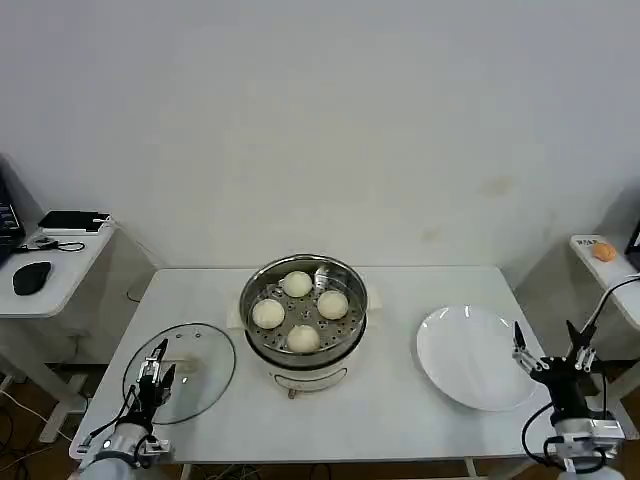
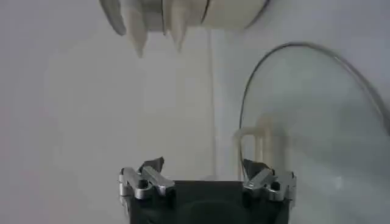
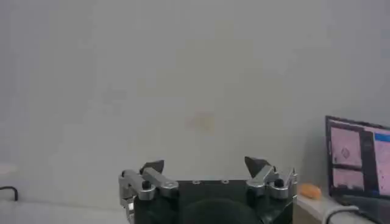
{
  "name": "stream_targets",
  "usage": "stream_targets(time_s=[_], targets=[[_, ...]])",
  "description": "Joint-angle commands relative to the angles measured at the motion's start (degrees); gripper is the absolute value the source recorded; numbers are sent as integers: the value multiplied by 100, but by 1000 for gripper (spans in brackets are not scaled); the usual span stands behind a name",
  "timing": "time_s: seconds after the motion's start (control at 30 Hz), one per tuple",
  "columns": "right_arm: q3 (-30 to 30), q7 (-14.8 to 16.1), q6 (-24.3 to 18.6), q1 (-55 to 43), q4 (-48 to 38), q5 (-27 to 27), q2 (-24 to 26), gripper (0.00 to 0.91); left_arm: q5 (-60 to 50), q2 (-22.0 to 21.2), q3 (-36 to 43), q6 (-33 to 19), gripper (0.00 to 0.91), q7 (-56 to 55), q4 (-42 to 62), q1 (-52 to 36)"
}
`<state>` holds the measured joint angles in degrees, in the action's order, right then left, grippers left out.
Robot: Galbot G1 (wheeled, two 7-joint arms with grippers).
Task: Take steamed baozi put them in steamer then cover it.
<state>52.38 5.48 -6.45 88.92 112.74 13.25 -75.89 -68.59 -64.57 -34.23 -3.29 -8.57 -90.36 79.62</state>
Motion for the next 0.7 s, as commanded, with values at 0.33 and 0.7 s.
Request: stream_targets(time_s=[0.33, 0.7], targets=[[43, 8, -81, 188, -19, -151, -168, 907, -82, -26, 340, -2, 302, -24, 931, -1049], [55, 38, -57, 154, 20, -156, -179, 907, -98, -86, 335, -15, 0, -102, 1145, -1092]])
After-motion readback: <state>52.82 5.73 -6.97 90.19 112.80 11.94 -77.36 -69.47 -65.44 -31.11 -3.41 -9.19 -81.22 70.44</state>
